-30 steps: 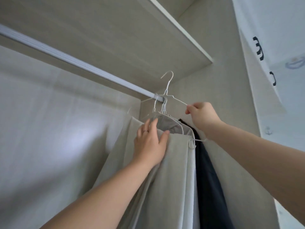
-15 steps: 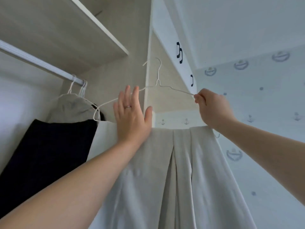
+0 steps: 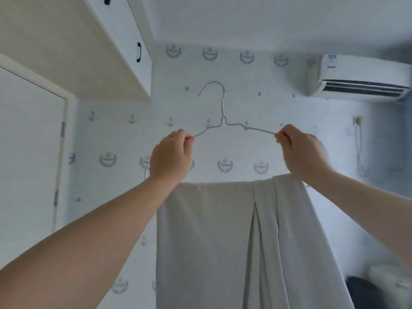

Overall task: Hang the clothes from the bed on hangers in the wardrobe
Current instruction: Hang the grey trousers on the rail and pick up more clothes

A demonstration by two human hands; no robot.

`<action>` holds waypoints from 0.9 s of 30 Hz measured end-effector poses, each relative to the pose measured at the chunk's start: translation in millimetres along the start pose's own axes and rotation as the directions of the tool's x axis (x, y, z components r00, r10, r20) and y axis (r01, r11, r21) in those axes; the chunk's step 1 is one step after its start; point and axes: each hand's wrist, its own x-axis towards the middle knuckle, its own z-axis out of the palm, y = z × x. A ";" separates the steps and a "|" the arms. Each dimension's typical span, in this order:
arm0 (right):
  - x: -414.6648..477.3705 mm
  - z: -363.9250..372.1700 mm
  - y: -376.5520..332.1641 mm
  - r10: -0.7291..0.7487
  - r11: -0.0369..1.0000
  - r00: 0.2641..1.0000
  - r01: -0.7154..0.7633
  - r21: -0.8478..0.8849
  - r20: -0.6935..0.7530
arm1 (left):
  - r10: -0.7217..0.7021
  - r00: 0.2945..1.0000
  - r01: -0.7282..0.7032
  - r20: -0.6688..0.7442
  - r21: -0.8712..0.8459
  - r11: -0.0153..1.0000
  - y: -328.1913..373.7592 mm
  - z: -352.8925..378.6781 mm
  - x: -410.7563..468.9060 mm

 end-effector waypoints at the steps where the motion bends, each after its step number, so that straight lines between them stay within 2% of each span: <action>1: -8.1 0.2 16.6 0.014 1.000 1.000 -0.014 -0.012 0.018 | 0.016 1.000 -0.016 0.023 -0.023 1.000 2.6 18.1 -6.9; 7: -79.7 1.0 111.3 0.196 0.973 0.970 -0.174 -0.155 0.143 | 0.068 0.979 -0.030 0.193 -0.193 0.981 19.8 153.2 -74.9; 10: -126.8 1.5 150.2 0.335 0.927 0.922 -0.284 -0.245 0.197 | 0.117 0.951 -0.030 0.285 -0.293 0.956 27.8 216.7 -117.3; 13: -179.3 -0.8 181.1 0.488 0.865 0.848 -0.439 -0.242 0.205 | 0.133 0.906 0.045 0.401 -0.405 0.913 45.9 271.3 -162.0; 16: -240.6 -7.2 195.3 0.625 0.772 0.761 -0.569 -0.283 0.175 | 0.171 0.832 0.124 0.527 -0.478 0.870 62.1 319.2 -208.3; 19: -303.9 -18.3 194.3 0.741 0.652 0.661 -0.668 -0.360 0.117 | 0.274 0.745 0.145 0.608 -0.548 0.824 80.7 357.4 -259.5; 23: -373.4 -40.5 181.4 0.850 0.478 0.526 -0.749 -0.459 0.025 | 0.411 0.638 0.165 0.651 -0.637 0.753 121.6 378.0 -322.7; 27: -418.8 -76.7 162.2 0.887 0.356 0.457 -0.775 -0.521 -0.073 | 0.537 0.547 0.220 0.642 -0.729 0.648 171.3 377.2 -368.5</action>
